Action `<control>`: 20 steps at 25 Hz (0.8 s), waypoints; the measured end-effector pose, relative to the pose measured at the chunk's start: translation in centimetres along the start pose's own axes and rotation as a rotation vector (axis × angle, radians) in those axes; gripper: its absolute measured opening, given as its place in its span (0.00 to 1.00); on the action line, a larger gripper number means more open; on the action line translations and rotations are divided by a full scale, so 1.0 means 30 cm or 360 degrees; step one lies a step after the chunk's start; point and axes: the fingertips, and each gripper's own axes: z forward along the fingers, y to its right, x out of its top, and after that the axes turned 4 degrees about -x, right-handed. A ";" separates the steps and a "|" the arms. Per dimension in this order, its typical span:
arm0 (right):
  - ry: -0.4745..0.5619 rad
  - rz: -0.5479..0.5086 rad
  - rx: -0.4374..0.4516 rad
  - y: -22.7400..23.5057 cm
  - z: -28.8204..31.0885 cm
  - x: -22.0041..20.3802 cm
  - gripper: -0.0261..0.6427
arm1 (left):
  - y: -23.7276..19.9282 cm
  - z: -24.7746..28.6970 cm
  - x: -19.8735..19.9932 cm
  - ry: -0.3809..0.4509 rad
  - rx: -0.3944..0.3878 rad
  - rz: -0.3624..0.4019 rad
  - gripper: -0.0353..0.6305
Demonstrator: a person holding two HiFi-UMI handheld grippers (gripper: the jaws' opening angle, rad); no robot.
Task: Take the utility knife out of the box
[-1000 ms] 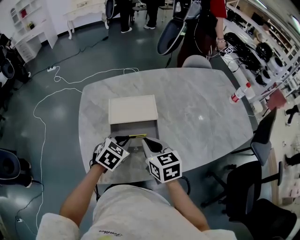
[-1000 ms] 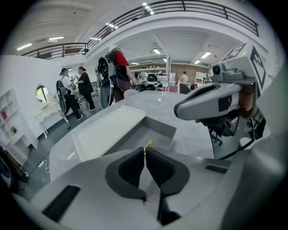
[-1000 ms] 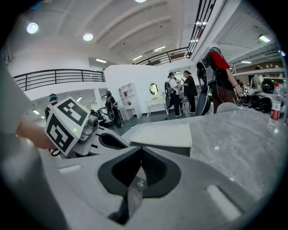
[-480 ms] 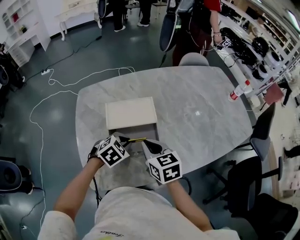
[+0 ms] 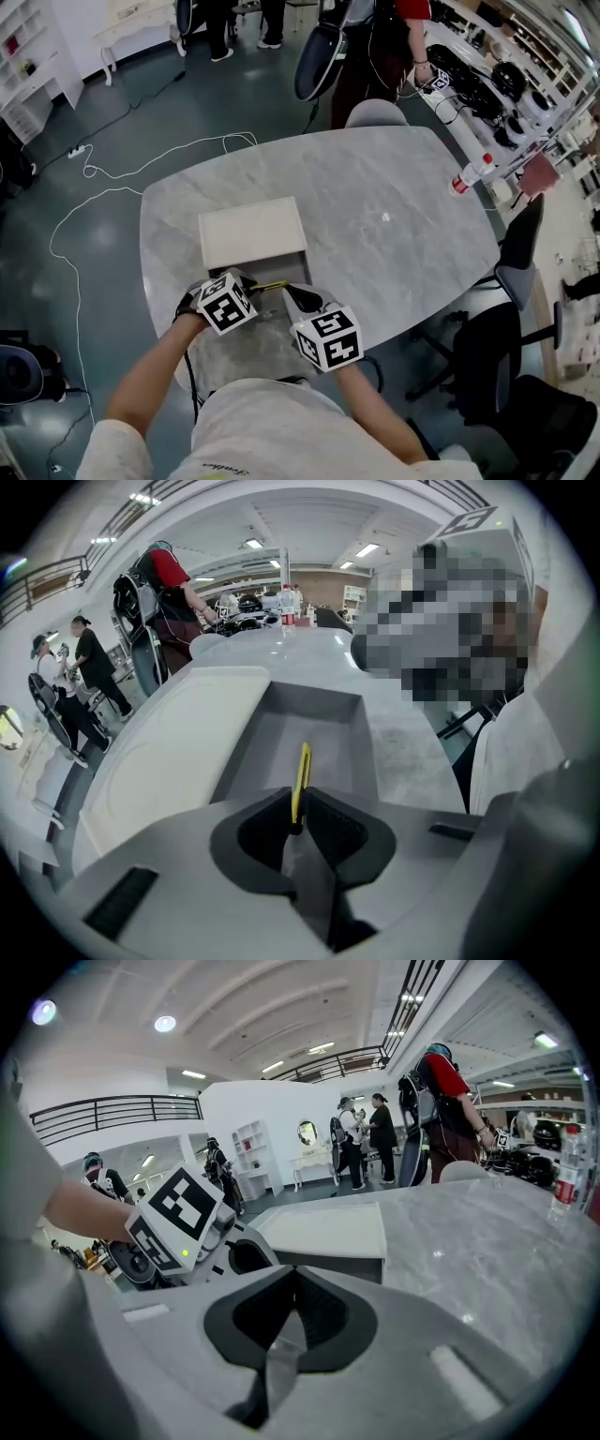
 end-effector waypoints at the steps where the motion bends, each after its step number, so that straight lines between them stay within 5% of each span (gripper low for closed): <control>1: -0.0006 0.0003 -0.0003 0.004 0.001 -0.002 0.05 | -0.001 0.006 0.001 -0.0007 -0.0009 0.0005 0.09; 20: -0.0050 0.0028 -0.0022 0.043 0.015 -0.008 0.05 | -0.003 0.094 -0.017 -0.0129 -0.0114 0.0110 0.14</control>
